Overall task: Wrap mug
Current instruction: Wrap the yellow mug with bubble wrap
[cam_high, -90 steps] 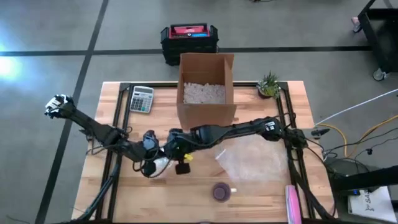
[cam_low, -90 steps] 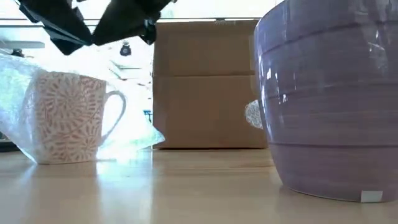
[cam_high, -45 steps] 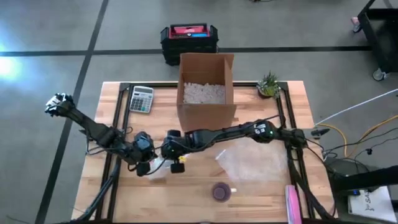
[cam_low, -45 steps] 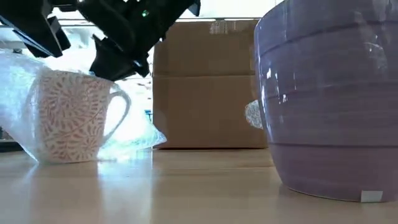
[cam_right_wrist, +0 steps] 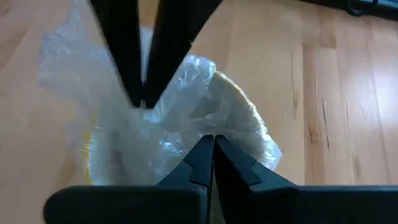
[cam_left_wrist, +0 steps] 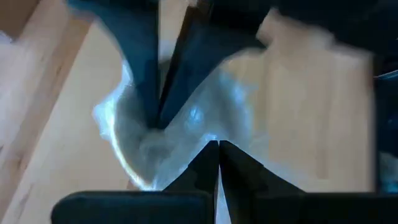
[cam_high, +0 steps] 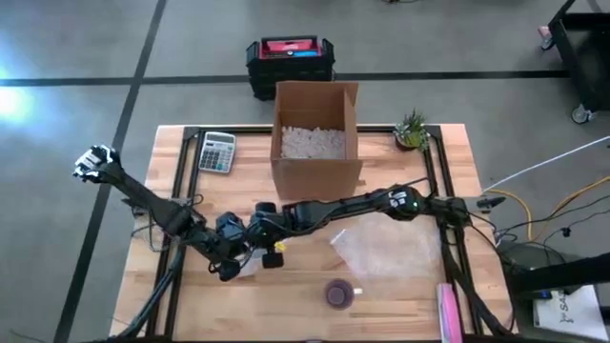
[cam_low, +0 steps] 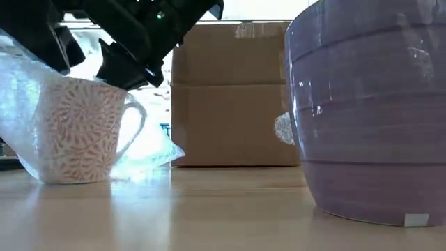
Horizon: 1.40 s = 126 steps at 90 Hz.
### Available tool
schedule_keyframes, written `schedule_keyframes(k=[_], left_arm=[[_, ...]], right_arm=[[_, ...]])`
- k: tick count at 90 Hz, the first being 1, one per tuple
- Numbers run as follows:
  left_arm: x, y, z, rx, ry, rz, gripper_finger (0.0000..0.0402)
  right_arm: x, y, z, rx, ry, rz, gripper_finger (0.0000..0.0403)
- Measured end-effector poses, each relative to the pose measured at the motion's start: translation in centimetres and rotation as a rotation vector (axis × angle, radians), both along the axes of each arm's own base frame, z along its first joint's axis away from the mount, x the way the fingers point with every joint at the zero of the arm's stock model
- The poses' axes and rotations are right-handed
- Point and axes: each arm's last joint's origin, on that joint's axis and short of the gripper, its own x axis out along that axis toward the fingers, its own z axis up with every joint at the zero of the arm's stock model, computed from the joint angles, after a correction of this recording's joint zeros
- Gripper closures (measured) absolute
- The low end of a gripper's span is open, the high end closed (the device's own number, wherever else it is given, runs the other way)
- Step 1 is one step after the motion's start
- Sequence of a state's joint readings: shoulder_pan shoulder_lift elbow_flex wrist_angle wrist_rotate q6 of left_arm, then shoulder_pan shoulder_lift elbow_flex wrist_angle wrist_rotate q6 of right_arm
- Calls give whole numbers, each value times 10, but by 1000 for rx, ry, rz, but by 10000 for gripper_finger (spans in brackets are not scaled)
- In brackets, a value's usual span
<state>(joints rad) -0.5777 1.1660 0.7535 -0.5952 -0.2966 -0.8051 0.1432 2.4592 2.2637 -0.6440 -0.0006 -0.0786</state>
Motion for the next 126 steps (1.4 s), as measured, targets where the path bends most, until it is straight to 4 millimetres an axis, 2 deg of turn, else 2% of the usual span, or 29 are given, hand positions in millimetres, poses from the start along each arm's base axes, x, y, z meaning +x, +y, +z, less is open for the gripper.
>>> schedule_keyframes(k=[16, 29, 36, 51, 60, 79, 87, 95, 107, 114, 126], left_arm=[[8, -4, -18, 31, 37, 23, 402], [8, -4, -14, 10, -1, 8, 402], [7, -3, -9, 9, -28, 1, 402], [0, 1, -4, 0, -38, -12, 402], [-2, 3, 5, -16, -88, -5, 402], [-12, 10, 34, -34, -168, -2, 402], [-17, 14, 37, -29, -155, 12, 402], [-19, 15, 29, -42, -141, 35, 402], [-11, 9, 3, -57, -152, 18, 402], [-9, 8, -10, -44, -131, 16, 402], [-8, 8, -14, -31, -125, 22, 402]], right_arm=[[-8, 0, 17, 8, 26, 13, 403], [-13, 2, 46, 60, -43, 71, 403], [-12, 3, 54, 68, -79, 75, 403], [-3, 4, 16, 75, -26, 54, 403], [0, 4, 1, 82, -1, 42, 403], [1, 4, -1, 85, -2, 35, 403], [1, 4, -1, 85, -1, 34, 403], [1, 4, -1, 83, 0, 36, 403], [1, 3, 0, 77, -4, 42, 403], [-2, 3, 5, 72, 4, 48, 403], [-7, 2, 27, 70, 3, 52, 403]])
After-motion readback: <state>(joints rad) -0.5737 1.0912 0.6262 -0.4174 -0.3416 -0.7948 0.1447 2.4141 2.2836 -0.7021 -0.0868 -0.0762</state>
